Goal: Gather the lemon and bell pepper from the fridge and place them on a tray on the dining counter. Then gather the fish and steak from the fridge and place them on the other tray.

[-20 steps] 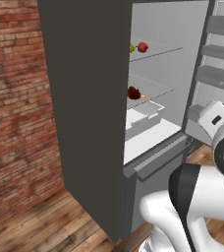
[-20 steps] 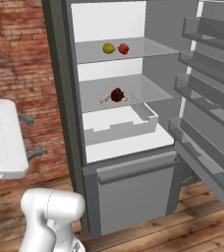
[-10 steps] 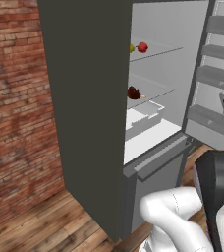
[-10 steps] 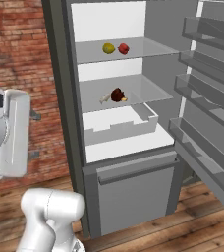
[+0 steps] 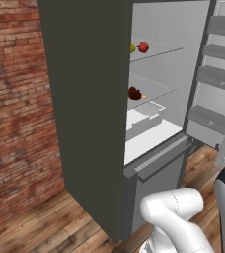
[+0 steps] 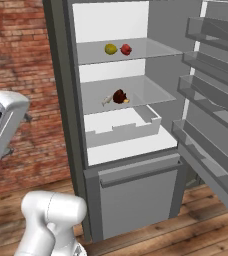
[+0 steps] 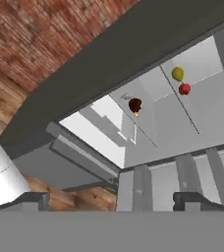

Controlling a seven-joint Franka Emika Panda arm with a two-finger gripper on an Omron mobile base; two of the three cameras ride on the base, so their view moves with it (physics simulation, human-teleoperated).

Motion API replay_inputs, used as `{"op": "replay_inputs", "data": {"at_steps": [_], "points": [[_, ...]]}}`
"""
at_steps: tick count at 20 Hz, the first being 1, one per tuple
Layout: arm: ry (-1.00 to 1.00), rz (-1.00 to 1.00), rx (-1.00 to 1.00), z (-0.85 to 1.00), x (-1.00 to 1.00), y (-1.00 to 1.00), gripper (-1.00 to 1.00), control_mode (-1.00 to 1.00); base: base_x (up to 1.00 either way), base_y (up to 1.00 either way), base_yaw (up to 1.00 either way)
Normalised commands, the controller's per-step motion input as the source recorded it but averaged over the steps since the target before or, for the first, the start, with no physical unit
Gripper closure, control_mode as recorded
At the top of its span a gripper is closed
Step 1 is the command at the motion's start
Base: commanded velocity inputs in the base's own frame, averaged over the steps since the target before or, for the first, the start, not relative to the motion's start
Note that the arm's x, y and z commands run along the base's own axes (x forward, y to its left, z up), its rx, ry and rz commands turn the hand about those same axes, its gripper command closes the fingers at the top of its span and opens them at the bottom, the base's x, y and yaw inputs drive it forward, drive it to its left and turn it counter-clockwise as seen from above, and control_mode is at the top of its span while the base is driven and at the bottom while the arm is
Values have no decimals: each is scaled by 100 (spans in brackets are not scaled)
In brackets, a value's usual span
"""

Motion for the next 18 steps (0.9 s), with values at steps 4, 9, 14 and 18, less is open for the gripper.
{"op": "replay_inputs", "data": {"at_steps": [4, 9, 14, 18], "points": [[-29, -34, 64, -5, -1, 24, -100, -100, 0, 0, 0], [-17, -30, 70, -1, 0, 10, -100, -100, 0, 0, 0], [5, -21, 36, -3, 3, 2, -100, -100, 0, 0, 0], [1, -1, 0, -1, 0, 0, -100, -100, 0, 0, 0]]}}
